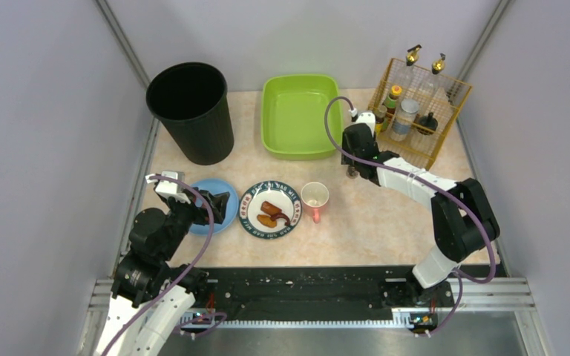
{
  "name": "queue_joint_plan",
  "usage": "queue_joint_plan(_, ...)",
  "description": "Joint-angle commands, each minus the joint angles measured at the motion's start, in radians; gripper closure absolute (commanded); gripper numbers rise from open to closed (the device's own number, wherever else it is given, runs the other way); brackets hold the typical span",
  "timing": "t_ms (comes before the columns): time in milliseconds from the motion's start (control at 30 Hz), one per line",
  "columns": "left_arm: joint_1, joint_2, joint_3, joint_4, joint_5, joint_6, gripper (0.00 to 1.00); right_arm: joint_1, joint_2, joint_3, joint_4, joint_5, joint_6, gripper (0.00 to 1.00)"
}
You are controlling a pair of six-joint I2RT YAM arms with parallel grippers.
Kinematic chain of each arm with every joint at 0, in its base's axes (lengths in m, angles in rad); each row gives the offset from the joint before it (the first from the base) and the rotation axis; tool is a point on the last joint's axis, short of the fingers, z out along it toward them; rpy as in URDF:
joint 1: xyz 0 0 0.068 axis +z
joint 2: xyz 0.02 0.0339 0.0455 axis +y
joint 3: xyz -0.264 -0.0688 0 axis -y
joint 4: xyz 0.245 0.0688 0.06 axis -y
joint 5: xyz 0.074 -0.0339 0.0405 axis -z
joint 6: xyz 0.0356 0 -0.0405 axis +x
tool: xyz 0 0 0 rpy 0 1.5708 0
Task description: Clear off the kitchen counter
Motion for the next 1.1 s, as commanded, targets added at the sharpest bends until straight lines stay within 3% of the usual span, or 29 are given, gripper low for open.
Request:
queue_joint_plan(0, -0.002, -0.008, -0.003, 0.031, 0.007, 0.011, 0.01, 0.008, -0.001, -0.010, 0.029, 0.012, 0.012, 0.53)
queue_joint_plan(367, -0.001, -0.004, -0.003, 0.033, 0.009, 0.010, 0.01, 0.008, -0.061, 0.000, 0.008, 0.013, 0.013, 1.00)
queue_joint_plan(767, -0.002, 0.002, -0.002, 0.033, 0.014, 0.010, 0.01, 0.009, -0.284, 0.035, -0.043, -0.002, 0.000, 1.00)
queue_joint_plan(1067, -0.002, -0.001, -0.002, 0.033, 0.014, 0.010, 0.01, 0.005, -0.366, 0.113, -0.058, 0.155, -0.087, 1.00)
